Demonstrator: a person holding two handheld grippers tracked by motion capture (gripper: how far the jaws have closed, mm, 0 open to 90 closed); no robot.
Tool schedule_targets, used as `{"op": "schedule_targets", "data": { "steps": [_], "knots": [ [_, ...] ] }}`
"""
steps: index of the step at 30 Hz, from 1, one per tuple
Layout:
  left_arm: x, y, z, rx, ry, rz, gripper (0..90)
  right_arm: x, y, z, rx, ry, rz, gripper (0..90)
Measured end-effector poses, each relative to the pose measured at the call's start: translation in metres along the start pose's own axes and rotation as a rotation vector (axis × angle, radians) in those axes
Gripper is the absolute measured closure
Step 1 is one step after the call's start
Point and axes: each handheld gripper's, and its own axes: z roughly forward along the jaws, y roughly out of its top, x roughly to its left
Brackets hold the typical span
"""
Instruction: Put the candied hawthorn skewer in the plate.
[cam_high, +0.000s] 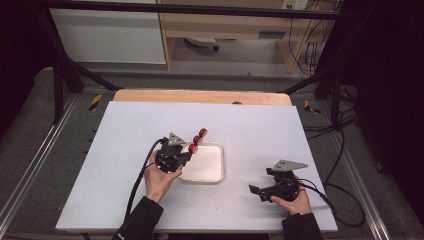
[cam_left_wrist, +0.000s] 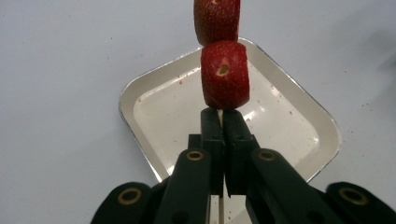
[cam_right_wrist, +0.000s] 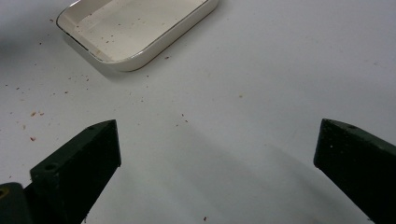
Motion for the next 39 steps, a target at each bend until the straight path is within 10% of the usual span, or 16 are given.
{"op": "schedule_targets", "data": {
  "steps": [39],
  "knots": [
    [-0.016, -0.015, 0.041, 0.155, 0.041, 0.064, 86.7, 0.0, -0.001, 0.002, 0.011, 0.0, 0.002, 1.4]
  ]
}}
